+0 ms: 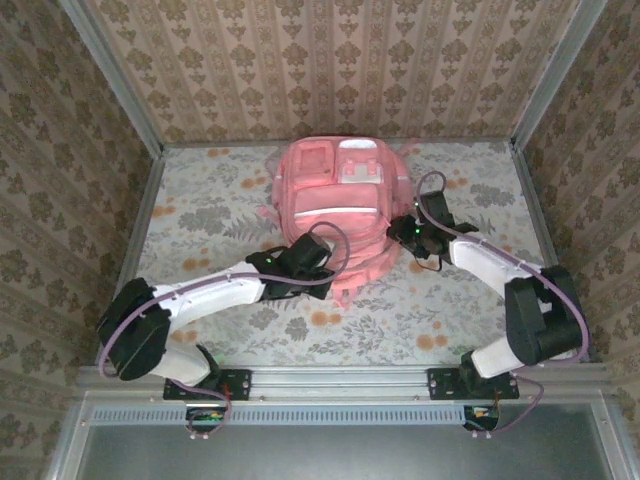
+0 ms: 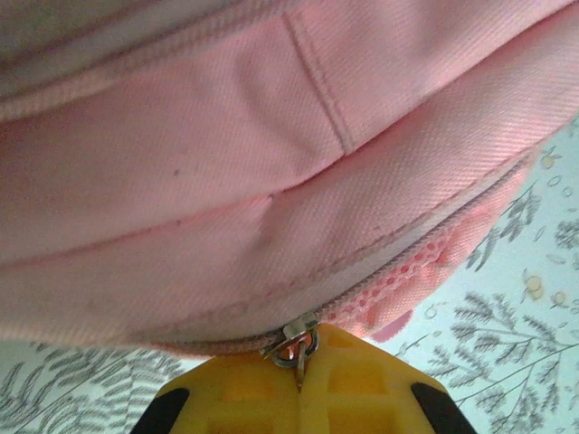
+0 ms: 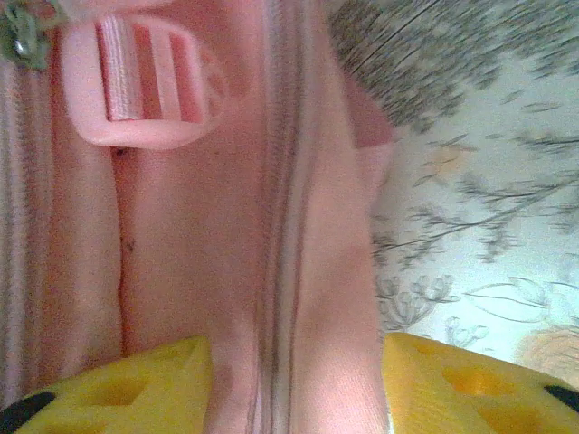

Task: Pack the student bag

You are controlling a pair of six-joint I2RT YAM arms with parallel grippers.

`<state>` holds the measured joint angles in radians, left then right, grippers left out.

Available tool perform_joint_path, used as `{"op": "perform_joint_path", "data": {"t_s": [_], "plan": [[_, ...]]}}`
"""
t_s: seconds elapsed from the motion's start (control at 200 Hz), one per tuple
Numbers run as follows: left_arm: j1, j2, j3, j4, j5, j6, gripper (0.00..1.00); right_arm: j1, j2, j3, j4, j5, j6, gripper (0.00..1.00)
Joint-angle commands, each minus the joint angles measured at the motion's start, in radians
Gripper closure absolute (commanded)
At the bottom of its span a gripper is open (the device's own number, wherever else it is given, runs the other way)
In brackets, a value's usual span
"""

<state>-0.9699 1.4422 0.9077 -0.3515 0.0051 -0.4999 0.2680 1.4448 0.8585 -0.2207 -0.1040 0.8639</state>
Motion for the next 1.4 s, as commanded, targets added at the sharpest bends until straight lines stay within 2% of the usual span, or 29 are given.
{"op": "perform_joint_path", "data": {"t_s": [0.0, 0.155, 0.3, 0.465, 0.625, 0.795, 1.025, 1.17, 1.22, 1.395], "plan": [[-0.01, 0.028, 0.079, 0.024, 0.021, 0.023, 1.0, 0.003, -0.163, -0.015, -0.074, 0.107, 0.03, 0.44], [-0.01, 0.066, 0.135, 0.028, 0.032, 0.03, 1.0, 0.015, -0.338, -0.152, -0.013, -0.051, 0.205, 0.52], [-0.012, 0.072, 0.139, 0.044, 0.039, 0.029, 1.0, 0.103, -0.421, -0.259, 0.106, -0.14, 0.408, 0.55], [-0.016, 0.07, 0.135, 0.048, 0.034, 0.027, 1.0, 0.251, -0.384, -0.256, 0.165, -0.116, 0.548, 0.51], [-0.017, 0.06, 0.123, 0.059, 0.028, 0.015, 1.0, 0.322, -0.319, -0.253, 0.239, -0.08, 0.651, 0.52], [-0.028, 0.051, 0.121, 0.06, 0.015, 0.011, 1.0, 0.362, -0.241, -0.218, 0.265, -0.056, 0.704, 0.54], [-0.039, 0.043, 0.115, 0.068, 0.0, 0.011, 1.0, 0.369, -0.159, -0.225, 0.399, 0.011, 0.77, 0.55], [-0.042, 0.043, 0.112, 0.075, -0.002, 0.013, 1.0, 0.375, -0.101, -0.196, 0.396, 0.043, 0.769, 0.55], [-0.041, 0.043, 0.112, 0.078, -0.001, 0.014, 1.0, 0.378, -0.081, -0.194, 0.407, 0.048, 0.776, 0.61], [-0.044, 0.03, 0.111, 0.056, -0.031, 0.017, 1.0, 0.389, -0.083, -0.209, 0.401, 0.081, 0.761, 1.0]]}}
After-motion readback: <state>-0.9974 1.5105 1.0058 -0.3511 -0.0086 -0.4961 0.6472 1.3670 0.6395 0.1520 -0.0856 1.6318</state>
